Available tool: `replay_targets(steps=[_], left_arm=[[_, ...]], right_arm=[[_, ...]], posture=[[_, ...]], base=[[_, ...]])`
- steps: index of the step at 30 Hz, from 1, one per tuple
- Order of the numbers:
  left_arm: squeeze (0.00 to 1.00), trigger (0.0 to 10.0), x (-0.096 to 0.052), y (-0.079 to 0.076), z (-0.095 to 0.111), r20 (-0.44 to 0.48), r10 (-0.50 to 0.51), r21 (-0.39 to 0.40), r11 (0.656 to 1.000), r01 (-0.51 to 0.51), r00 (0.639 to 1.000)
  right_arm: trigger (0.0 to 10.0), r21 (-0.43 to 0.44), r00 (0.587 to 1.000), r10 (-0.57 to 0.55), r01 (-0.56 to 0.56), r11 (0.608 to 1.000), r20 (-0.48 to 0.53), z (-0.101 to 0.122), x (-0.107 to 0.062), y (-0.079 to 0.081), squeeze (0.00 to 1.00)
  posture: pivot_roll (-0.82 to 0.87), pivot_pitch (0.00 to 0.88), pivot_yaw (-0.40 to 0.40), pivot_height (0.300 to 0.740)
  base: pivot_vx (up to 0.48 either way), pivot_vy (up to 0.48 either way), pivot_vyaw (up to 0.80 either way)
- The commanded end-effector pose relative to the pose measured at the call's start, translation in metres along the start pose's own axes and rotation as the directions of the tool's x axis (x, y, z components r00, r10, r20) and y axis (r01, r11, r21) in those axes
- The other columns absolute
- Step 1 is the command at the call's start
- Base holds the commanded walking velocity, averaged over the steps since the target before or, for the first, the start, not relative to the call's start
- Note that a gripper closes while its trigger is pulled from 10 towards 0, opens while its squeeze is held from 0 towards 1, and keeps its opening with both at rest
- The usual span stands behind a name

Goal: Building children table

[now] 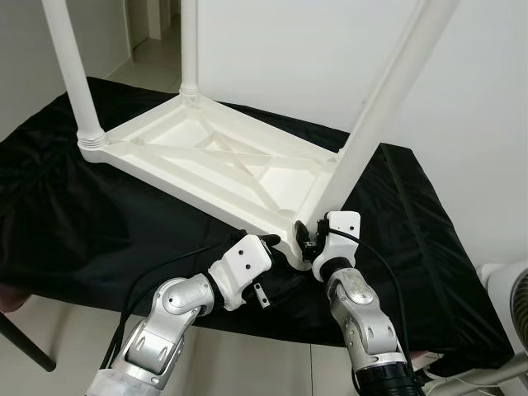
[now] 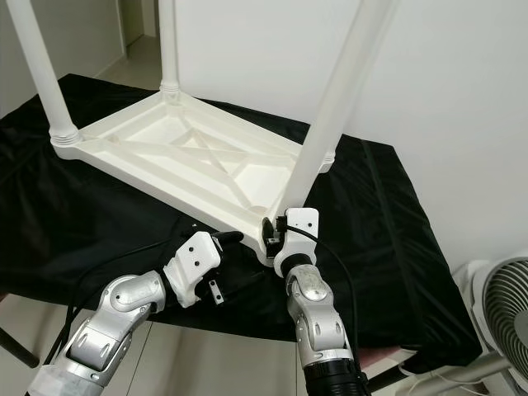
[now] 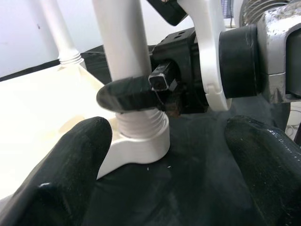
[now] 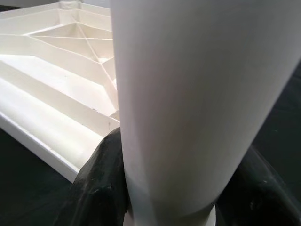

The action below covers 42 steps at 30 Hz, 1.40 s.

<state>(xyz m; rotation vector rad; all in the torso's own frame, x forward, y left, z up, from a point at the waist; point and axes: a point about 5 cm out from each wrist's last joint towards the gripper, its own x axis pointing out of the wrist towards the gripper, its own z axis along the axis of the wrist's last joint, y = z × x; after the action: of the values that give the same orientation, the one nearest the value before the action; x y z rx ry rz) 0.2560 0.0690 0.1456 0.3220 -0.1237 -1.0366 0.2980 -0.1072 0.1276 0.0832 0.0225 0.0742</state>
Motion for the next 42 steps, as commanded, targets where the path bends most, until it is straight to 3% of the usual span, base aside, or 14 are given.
replay_targets(steps=[1, 4, 5, 7, 8, 18, 19, 28, 36, 37, 38, 39, 40, 42], left_arm=[[0.00, 10.0, 0.001, 0.002, -0.002, -0.004, 0.050, 0.010, 0.999, -0.050, 0.999], [0.00, 10.0, 0.000, 0.004, -0.002, -0.007, 0.051, 0.015, 0.999, -0.051, 0.999], [0.00, 10.0, -0.001, 0.004, -0.002, -0.007, 0.049, 0.018, 0.999, -0.049, 0.999], [0.00, 10.0, -0.001, 0.004, -0.002, -0.007, 0.047, 0.020, 0.999, -0.047, 0.999], [0.00, 10.0, -0.001, 0.004, -0.002, -0.007, 0.046, 0.020, 0.999, -0.046, 0.999], [0.00, 10.0, -0.002, 0.004, -0.001, -0.006, 0.052, 0.022, 0.998, -0.051, 0.999], [0.00, 10.0, -0.001, 0.003, -0.001, -0.003, 0.050, 0.022, 0.999, -0.050, 0.999], [0.00, 10.0, 0.003, 0.004, 0.000, 0.004, 0.044, 0.027, 0.999, -0.044, 0.999], [0.00, 10.0, 0.005, 0.003, 0.000, 0.010, 0.039, 0.025, 0.999, -0.039, 0.999], [0.00, 10.0, 0.005, 0.003, 0.001, 0.013, 0.038, 0.025, 0.999, -0.038, 0.999], [0.00, 10.0, 0.005, 0.003, 0.001, 0.013, 0.038, 0.025, 0.999, -0.038, 0.999], [0.00, 10.0, 0.005, 0.002, 0.001, 0.014, 0.038, 0.025, 0.999, -0.038, 0.999], [0.00, 10.0, 0.006, 0.002, 0.001, 0.016, 0.036, 0.025, 0.999, -0.037, 0.999], [0.00, 10.0, 0.006, 0.002, 0.001, 0.016, 0.036, 0.025, 0.999, -0.037, 0.999]], right_arm=[[10.0, 0.041, 0.996, -0.083, 0.084, 0.996, -0.021, -0.004, -0.005, 0.004, 0.00], [10.0, 0.042, 0.996, -0.089, 0.090, 0.995, -0.018, -0.002, -0.005, 0.002, 0.00], [10.0, 0.042, 0.995, -0.098, 0.098, 0.994, -0.017, -0.002, -0.005, 0.000, 0.42], [10.0, 0.041, 0.995, -0.103, 0.103, 0.994, -0.015, -0.001, -0.005, -0.001, 0.42], [10.0, 0.050, 0.995, -0.096, 0.097, 0.994, -0.007, 0.000, -0.006, -0.001, 1.00], [10.0, 0.104, 0.998, 0.057, -0.059, 0.993, 0.023, 0.005, -0.007, -0.008, 1.00], [10.0, 0.100, 0.982, 0.188, -0.188, 0.977, 0.003, 0.000, -0.007, -0.012, 0.00], [10.0, -0.091, 0.891, 0.450, -0.453, 0.887, -0.051, -0.002, -0.001, -0.023, 0.00], [10.0, -0.182, 0.843, 0.525, -0.538, 0.823, -0.117, -0.003, 0.016, -0.034, 0.00], [8.8, -0.195, 0.831, 0.539, -0.556, 0.808, -0.133, -0.004, 0.019, -0.035, 0.00], [8.8, -0.195, 0.831, 0.539, -0.556, 0.808, -0.133, -0.004, 0.019, -0.035, 0.00], [3.4, -0.200, 0.825, 0.547, -0.565, 0.801, -0.141, -0.004, 0.020, -0.035, 0.00], [0.4, -0.201, 0.814, 0.561, -0.581, 0.789, -0.152, -0.006, 0.020, -0.034, 0.00], [0.4, -0.201, 0.814, 0.561, -0.581, 0.789, -0.152, -0.006, 0.020, -0.034, 0.00]], posture=[[0.02, 0.000, -0.166, 0.740], [0.02, 0.000, -0.162, 0.740], [0.02, 0.000, -0.163, 0.740], [0.02, 0.000, -0.163, 0.740], [0.02, 0.000, -0.163, 0.740], [0.02, 0.000, -0.168, 0.740], [0.02, 0.000, -0.168, 0.740], [0.02, 0.000, -0.166, 0.740], [0.02, 0.000, -0.163, 0.740], [0.02, 0.000, -0.163, 0.740], [0.02, 0.000, -0.163, 0.740], [0.02, 0.000, -0.163, 0.740], [0.03, 0.000, -0.165, 0.740], [0.03, 0.000, -0.165, 0.740]], base=[[0.000, 0.000, 0.00], [0.000, 0.000, 0.00], [0.000, 0.000, 0.00], [0.000, 0.000, 0.00], [0.000, 0.000, 0.00], [0.000, 0.000, 0.00], [0.000, 0.000, 0.00], [0.000, 0.000, 0.00], [0.000, 0.000, 0.00], [0.000, 0.000, 0.00], [0.000, 0.000, 0.00], [0.000, 0.000, 0.00], [0.000, 0.000, 0.00], [0.000, 0.000, 0.00]])
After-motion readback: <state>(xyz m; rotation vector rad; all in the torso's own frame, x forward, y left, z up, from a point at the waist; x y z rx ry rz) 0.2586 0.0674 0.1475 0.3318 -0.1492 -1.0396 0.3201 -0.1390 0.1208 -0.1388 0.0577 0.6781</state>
